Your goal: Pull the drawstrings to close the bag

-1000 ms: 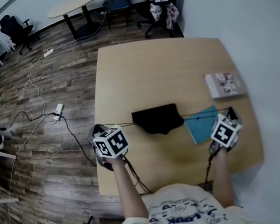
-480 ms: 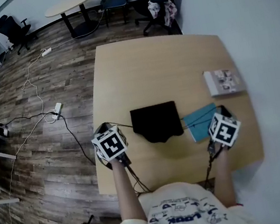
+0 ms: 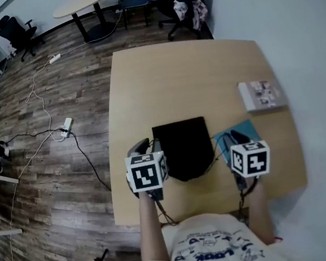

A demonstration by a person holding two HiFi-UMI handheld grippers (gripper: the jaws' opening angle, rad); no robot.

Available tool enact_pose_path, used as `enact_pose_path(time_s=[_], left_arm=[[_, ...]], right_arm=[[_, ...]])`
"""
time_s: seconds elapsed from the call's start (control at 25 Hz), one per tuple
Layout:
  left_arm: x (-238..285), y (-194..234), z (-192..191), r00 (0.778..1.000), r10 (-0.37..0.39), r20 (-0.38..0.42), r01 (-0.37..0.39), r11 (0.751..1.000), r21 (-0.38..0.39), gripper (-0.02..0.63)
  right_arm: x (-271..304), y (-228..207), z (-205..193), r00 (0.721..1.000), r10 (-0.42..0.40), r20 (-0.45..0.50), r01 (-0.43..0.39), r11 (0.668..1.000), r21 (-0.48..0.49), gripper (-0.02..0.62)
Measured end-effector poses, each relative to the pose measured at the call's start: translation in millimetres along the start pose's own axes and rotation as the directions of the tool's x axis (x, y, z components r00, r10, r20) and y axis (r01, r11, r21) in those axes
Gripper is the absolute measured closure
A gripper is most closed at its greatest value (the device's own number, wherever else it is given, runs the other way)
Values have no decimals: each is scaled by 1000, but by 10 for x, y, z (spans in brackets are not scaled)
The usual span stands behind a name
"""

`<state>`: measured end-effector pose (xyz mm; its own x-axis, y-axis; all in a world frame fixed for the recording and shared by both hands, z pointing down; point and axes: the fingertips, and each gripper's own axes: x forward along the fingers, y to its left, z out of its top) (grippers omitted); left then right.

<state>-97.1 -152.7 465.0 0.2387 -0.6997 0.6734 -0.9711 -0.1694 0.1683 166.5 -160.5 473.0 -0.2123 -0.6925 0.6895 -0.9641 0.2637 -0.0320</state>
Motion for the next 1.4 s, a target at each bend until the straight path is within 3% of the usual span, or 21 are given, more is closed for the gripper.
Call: enact_pose_path(time_s=[0.04, 0.24, 0.32, 0.48, 0.56, 0.64, 0.72, 0.84, 0.96, 1.04, 1.12, 1.28, 1.4], left_arm=[[-6, -70, -28, 999, -35, -14, 35, 999, 12, 527], [-44, -277, -148, 987, -142, -80, 145, 989, 31, 486], [-45, -314, -233, 978, -155, -140, 166, 983, 75, 486], [-31, -320, -465, 956, -160, -245, 192, 975, 115, 486], [-26, -357, -599, 938, -198, -285, 235, 967, 100, 486], [-32, -385, -687, 925, -215, -314, 261, 959, 112, 486], [-36, -395, -674, 929, -207, -306, 257, 957, 133, 486], [-21, -459, -497, 950, -221, -220, 250, 961, 117, 488], [-58, -545, -192, 974, -209, -89, 219, 969, 115, 512], [-109, -559, 10, 987, -162, 6, 160, 977, 140, 593], [-177, -586, 182, 987, -128, 100, 110, 979, 171, 603], [-329, -658, 435, 958, -90, 273, 38, 981, 189, 603], [-425, -725, 541, 934, -82, 347, 14, 981, 195, 603]], right_arm=[[5, 64, -49, 999, 31, -27, -32, 999, -22, 494], [-12, 267, -204, 983, 148, -110, -152, 988, -25, 476], [9, 336, -378, 959, 177, -222, -201, 976, -89, 476], [44, 336, -846, 896, 129, -426, -250, 938, -241, 472], [56, 361, -1020, 872, 141, -469, -285, 925, -251, 472], [60, 373, -1088, 869, 170, -465, -301, 927, -224, 472], [48, 377, -963, 899, 199, -390, -289, 938, -189, 472], [34, 355, -534, 966, 180, -184, -206, 970, -131, 473], [-43, 348, -64, 992, 123, 41, -120, 990, -71, 489], [-137, 341, 185, 984, 77, 163, -70, 996, -47, 553], [-236, 349, 362, 966, 42, 256, -32, 999, -44, 565], [-406, 413, 579, 918, 21, 396, -9, 999, -33, 580], [-479, 452, 658, 899, 16, 438, -8, 1000, -20, 583]])
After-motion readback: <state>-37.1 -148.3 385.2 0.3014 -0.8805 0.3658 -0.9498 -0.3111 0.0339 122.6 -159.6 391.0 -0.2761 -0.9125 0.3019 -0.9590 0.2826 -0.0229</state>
